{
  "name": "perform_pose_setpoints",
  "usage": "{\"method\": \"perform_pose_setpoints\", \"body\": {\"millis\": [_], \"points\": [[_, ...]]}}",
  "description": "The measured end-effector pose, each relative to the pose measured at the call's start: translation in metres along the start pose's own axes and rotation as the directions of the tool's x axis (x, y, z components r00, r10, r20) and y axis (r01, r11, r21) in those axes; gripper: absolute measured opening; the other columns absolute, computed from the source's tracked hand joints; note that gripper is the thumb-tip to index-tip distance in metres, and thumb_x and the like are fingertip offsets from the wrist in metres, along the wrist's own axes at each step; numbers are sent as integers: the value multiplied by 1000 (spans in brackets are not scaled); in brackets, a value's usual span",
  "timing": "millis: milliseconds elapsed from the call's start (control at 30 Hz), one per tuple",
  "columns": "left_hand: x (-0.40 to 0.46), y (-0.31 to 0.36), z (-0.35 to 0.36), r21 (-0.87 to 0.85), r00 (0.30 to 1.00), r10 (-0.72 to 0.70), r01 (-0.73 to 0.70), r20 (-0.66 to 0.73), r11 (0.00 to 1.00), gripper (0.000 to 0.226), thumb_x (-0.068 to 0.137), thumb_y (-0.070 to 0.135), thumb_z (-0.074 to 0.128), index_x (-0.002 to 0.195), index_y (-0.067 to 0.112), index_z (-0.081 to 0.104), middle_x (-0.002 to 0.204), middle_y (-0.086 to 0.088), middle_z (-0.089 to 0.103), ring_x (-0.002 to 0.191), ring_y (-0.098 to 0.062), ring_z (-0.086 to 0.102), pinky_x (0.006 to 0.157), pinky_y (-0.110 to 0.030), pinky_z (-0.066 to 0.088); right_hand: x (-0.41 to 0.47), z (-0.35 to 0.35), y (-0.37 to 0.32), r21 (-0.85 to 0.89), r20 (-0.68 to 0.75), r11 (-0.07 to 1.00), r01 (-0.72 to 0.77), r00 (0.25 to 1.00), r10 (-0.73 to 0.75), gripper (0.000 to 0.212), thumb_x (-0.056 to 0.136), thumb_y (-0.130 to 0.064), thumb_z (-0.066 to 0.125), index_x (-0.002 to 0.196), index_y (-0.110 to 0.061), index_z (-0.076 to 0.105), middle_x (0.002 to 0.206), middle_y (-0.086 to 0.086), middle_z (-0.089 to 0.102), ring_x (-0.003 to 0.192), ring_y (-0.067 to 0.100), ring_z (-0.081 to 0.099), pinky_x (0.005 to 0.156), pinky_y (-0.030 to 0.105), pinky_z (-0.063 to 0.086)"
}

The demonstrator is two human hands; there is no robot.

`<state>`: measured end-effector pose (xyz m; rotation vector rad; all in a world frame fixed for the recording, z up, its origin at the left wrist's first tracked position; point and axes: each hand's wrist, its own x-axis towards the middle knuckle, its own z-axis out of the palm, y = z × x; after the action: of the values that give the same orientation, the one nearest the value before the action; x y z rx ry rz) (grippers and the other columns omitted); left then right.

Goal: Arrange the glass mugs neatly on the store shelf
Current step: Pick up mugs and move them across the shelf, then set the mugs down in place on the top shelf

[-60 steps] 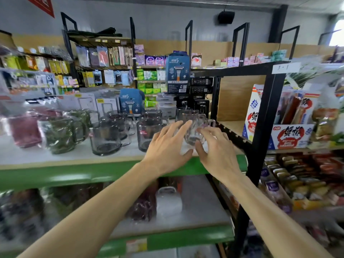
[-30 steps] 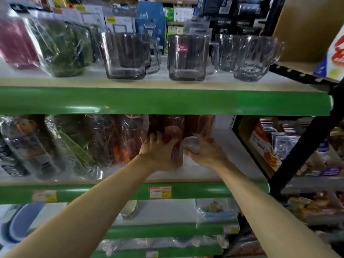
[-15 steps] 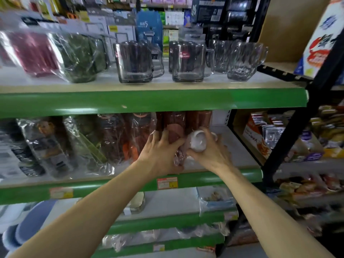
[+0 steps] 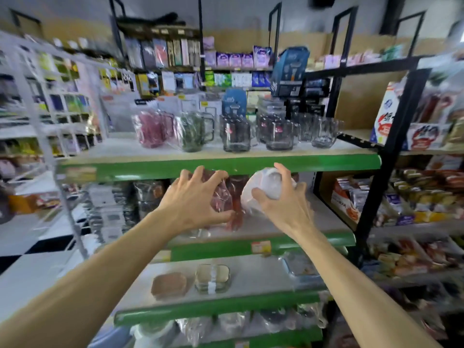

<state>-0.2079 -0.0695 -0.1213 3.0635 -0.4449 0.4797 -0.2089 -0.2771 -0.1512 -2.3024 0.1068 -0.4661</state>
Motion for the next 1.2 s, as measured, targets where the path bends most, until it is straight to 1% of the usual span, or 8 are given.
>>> {"method": "perform_pose_setpoints", "body": {"millis": [233,500,667,867,1000,1067,1100,1200], "points": [[2,-60,-59,-54,977,-112,104,-180,993,87,72,84,51,147,45,28,157,-6,31,135,-41,36,99,-55,42,12,7,-79,232,-38,967,107,994,-101,76,73,-70,59,138,-53,24,136,10,41,110,34,48,92,48,44],[74,-122,-70,-10,916,-245,255,-319,967,80,72,87,47,139,46,31,146,-9,46,124,-45,46,98,-55,42,63,20,-116,332,-94,917,220,975,-200,74,80,-63,63,141,-45,27,135,10,37,102,23,45,84,40,44],[121,-146,-51,-5,911,-328,338,-251,941,82,72,87,46,141,44,36,147,-14,44,128,-50,41,105,-60,34,91,28,-116,374,-68,891,258,965,-252,78,79,-65,63,143,-43,24,136,8,39,106,21,46,84,39,43],[146,-162,-27,47,917,-365,377,-160,925,86,73,88,44,143,39,40,155,-17,36,137,-51,32,110,-64,24,108,33,-112,422,-16,876,234,968,-251,85,68,-77,57,141,-47,24,141,5,42,115,21,51,98,56,49],[146,-162,-37,-4,912,-395,397,-110,918,100,68,96,16,151,42,28,162,-16,23,145,-49,21,111,-72,11,116,38,-116,505,-4,838,207,971,-238,89,65,-79,58,141,-45,27,138,-4,44,122,23,51,97,58,49],[138,-152,-51,-120,910,-323,301,-261,946,81,83,82,28,151,38,29,164,-9,21,147,-41,21,112,-68,13,118,42,-124,549,13,816,178,975,-222,86,64,-77,62,137,-48,28,136,-5,43,122,24,52,96,58,50],[133,-146,-58,-233,917,-241,170,-319,957,73,87,71,38,151,36,30,164,-6,24,146,-32,26,112,-64,18,120,45,-129,584,26,797,153,978,-207,83,65,-75,65,135,-49,30,133,-6,45,119,23,53,94,58,51],[115,-124,-80,-602,968,51,-194,-245,774,84,81,37,60,155,37,21,162,2,26,139,-11,30,109,-52,25,124,52,-146,714,67,696,73,983,-173,71,75,-59,71,134,-44,33,116,-16,48,108,19,57,85,56,57]]}}
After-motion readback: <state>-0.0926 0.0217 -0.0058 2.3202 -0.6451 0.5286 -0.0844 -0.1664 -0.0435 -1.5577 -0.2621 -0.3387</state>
